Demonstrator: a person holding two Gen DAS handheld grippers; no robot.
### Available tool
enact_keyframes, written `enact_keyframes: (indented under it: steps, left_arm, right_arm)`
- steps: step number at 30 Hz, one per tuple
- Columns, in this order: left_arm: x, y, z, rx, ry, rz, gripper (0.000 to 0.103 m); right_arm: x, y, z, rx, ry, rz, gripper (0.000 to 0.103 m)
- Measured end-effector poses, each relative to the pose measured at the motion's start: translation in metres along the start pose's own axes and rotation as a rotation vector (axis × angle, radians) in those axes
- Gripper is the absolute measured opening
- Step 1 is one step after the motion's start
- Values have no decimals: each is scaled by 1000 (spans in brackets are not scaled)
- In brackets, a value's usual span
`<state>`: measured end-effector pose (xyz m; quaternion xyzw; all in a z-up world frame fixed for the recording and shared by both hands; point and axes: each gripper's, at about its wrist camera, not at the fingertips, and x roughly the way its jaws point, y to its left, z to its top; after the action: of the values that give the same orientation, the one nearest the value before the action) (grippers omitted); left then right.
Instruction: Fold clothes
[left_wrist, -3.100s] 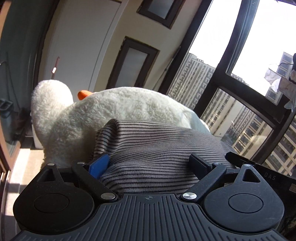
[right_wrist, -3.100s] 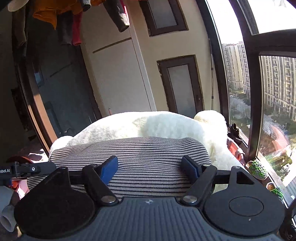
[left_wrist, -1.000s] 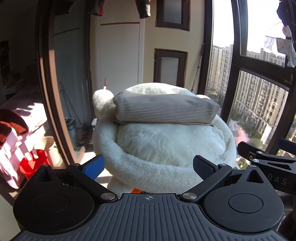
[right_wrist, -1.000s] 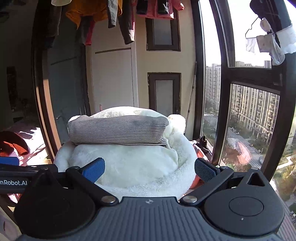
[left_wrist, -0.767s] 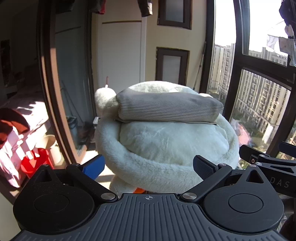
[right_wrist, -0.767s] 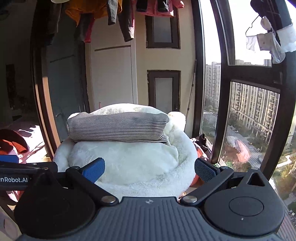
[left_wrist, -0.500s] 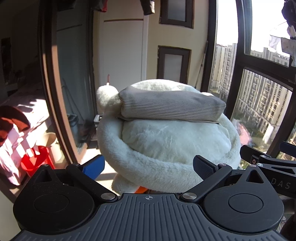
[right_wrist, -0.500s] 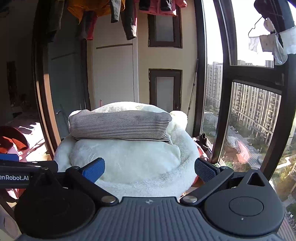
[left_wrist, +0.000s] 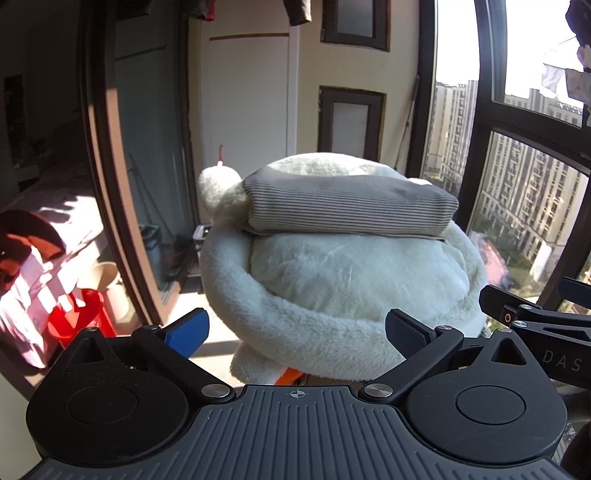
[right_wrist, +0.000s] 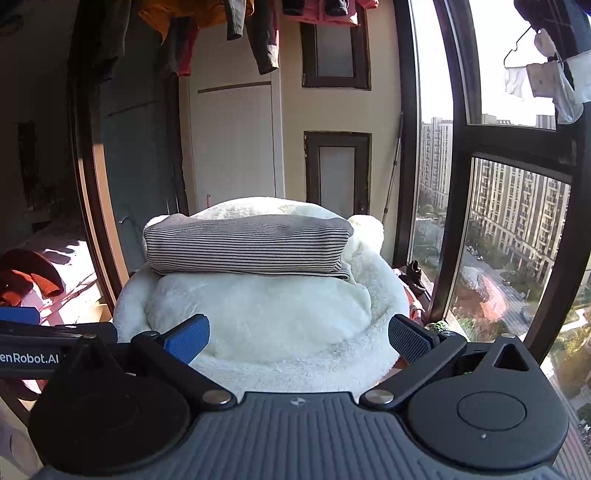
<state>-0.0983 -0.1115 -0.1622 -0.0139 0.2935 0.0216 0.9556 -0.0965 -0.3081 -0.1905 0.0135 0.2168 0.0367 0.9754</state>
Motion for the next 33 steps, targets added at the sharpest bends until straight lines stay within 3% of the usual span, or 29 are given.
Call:
enact_keyframes:
  steps: [33]
  left_arm:
    - [12, -11, -1, 23, 24, -10, 103]
  right_arm:
    - [9, -14, -4, 14, 32, -8, 103]
